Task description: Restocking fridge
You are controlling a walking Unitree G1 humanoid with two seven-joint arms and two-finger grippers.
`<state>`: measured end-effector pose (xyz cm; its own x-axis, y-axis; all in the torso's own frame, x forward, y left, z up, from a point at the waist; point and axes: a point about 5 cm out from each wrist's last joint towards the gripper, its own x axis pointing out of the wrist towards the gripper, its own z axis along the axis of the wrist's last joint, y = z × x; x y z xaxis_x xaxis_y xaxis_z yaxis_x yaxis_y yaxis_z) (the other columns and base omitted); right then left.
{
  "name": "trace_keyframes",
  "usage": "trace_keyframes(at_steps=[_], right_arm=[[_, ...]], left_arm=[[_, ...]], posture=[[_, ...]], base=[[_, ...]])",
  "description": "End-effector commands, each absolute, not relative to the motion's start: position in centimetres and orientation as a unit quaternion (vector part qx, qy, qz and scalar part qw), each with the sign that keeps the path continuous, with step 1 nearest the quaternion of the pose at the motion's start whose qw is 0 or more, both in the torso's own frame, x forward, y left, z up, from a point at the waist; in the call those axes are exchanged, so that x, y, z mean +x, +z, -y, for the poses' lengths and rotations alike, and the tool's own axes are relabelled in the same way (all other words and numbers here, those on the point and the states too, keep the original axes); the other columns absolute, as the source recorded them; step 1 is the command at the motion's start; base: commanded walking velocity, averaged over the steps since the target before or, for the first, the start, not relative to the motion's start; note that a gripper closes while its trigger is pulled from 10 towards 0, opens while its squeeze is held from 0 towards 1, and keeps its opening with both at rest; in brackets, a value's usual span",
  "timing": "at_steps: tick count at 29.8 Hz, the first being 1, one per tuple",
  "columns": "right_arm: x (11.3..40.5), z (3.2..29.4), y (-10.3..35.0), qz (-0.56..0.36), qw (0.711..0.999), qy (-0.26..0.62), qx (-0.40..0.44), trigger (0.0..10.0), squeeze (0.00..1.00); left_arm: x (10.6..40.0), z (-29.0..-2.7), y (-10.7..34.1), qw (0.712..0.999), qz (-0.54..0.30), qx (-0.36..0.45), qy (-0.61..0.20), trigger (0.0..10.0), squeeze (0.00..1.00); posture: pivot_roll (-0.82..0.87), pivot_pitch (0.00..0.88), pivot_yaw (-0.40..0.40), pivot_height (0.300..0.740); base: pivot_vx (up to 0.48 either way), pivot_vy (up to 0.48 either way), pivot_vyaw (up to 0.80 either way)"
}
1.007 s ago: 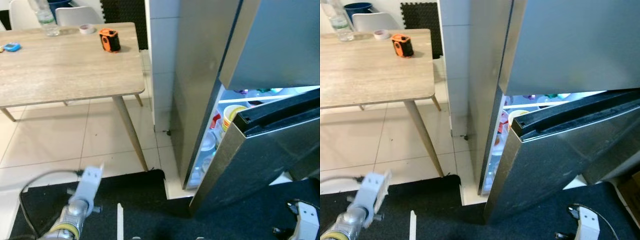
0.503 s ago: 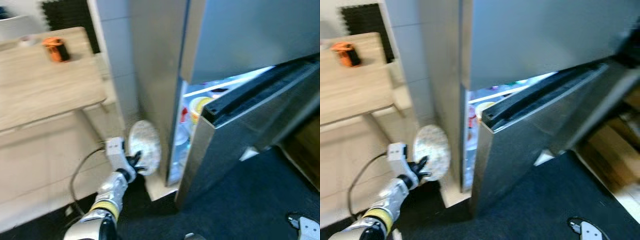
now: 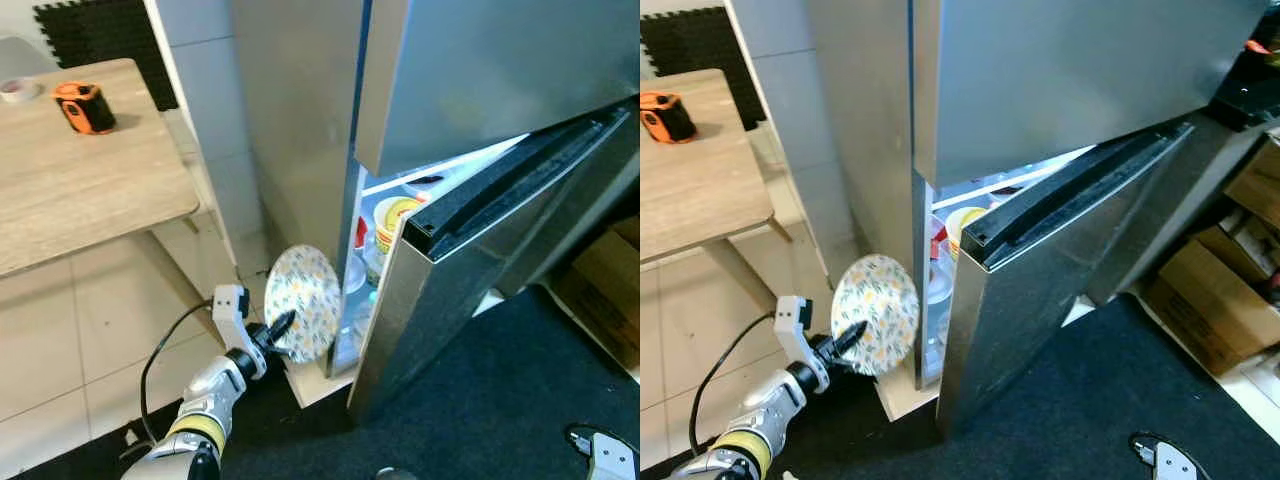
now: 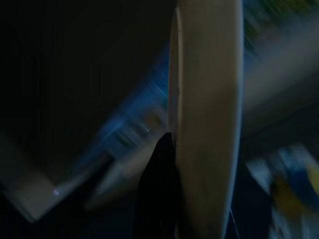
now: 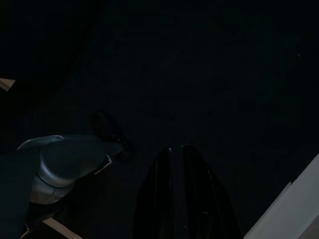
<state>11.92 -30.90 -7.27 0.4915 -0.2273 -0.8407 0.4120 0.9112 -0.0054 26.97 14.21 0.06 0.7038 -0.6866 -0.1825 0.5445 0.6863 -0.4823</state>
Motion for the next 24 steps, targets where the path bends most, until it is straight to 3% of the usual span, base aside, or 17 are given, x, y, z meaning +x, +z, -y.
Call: trace_keyframes(at_steps=[1,4,5,7,12,17,22,24], right_arm=[[11.1,30.9,-7.5,-0.477,0.851,-0.195,0.102,10.0,0.0],[11.1,30.9,-7.6,-0.478,0.851,-0.193,0.1,10.0,0.0],[11.1,30.9,-7.6,-0.478,0.851,-0.193,0.098,10.0,0.0],[11.1,30.9,-7.6,-0.478,0.851,-0.193,0.098,10.0,0.0],[11.2,30.9,-7.5,-0.475,0.852,-0.196,0.098,10.0,0.0],[11.3,30.8,-7.6,-0.476,0.852,-0.196,0.096,10.0,0.0],[11.2,30.7,-7.6,-0.477,0.851,-0.198,0.099,10.0,0.0],[10.7,30.3,-8.0,-0.493,0.843,-0.194,0.097,10.0,0.0]], left_arm=[[26.3,-12.9,-0.3,0.882,-0.193,-0.192,-0.384,10.0,0.0],[25.1,-12.5,-1.1,0.864,-0.222,-0.146,-0.427,10.0,0.0],[24.4,-12.5,-1.7,0.853,-0.239,-0.087,-0.456,10.0,0.0],[24.3,-12.5,-1.7,0.851,-0.24,-0.076,-0.46,10.0,0.0],[25.3,-12.8,-1.3,0.867,-0.229,0.041,-0.442,10.0,0.0],[26.4,-12.1,-0.4,0.879,-0.197,0.075,-0.427,10.0,0.0],[26.7,-10.5,0.0,0.874,-0.175,0.106,-0.441,10.0,0.0],[26.9,-9.9,0.1,0.878,-0.164,0.117,-0.434,10.0,0.0]], posture=[[-0.05,0.049,-0.014,0.74],[-0.05,0.046,-0.013,0.74],[-0.05,0.046,-0.013,0.74],[-0.05,0.046,-0.013,0.74],[-0.05,0.047,-0.011,0.74],[-0.05,0.05,-0.013,0.74],[-0.05,0.05,-0.013,0.74],[-0.05,0.052,-0.009,0.74]], base=[[0.0,0.0,0.0],[0.0,0.0,0.0],[0.0,0.0,0.0],[0.0,0.0,0.0],[0.0,0.0,0.0],[0.0,0.0,0.0],[0.0,0.0,0.0],[0.0,0.0,-0.77]])
